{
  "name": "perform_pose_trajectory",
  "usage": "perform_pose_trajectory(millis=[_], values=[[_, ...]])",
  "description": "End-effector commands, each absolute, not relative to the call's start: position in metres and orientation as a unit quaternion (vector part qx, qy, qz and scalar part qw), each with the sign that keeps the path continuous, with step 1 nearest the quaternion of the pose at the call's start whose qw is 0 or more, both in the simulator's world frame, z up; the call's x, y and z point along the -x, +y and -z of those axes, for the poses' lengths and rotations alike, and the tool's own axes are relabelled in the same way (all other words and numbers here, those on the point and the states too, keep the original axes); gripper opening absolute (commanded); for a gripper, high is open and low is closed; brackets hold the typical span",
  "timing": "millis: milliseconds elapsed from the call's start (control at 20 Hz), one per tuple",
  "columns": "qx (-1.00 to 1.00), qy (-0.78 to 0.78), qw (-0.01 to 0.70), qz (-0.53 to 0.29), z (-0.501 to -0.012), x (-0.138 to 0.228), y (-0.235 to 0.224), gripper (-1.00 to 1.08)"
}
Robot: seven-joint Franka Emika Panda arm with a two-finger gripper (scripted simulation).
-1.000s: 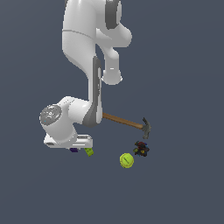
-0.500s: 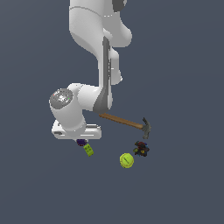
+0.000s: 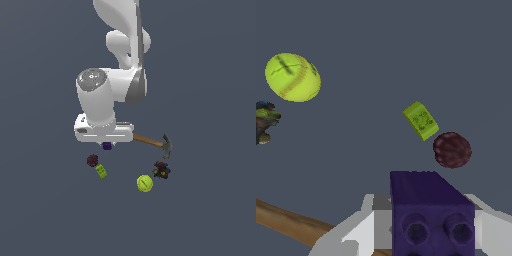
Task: Pick up a designated object from a clutter of objects.
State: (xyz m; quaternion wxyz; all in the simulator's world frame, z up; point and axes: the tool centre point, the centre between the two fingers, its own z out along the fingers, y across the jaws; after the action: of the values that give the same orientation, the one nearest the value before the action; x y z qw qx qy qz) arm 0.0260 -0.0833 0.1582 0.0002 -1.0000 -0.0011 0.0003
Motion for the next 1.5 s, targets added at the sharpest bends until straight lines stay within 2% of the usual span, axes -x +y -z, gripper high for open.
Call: perform_pose_trajectory(millis=[0,900,1450], values=[[1.000,-0.001,0.000,0.000,-0.178,-0.016,-0.066,-1.00],[1.000,-0.001,-0.002,0.000,-0.329,0.049,0.066,-1.00],[1.000,-0.001,0.000,0.000,-0.381,0.068,0.112,-1.00]])
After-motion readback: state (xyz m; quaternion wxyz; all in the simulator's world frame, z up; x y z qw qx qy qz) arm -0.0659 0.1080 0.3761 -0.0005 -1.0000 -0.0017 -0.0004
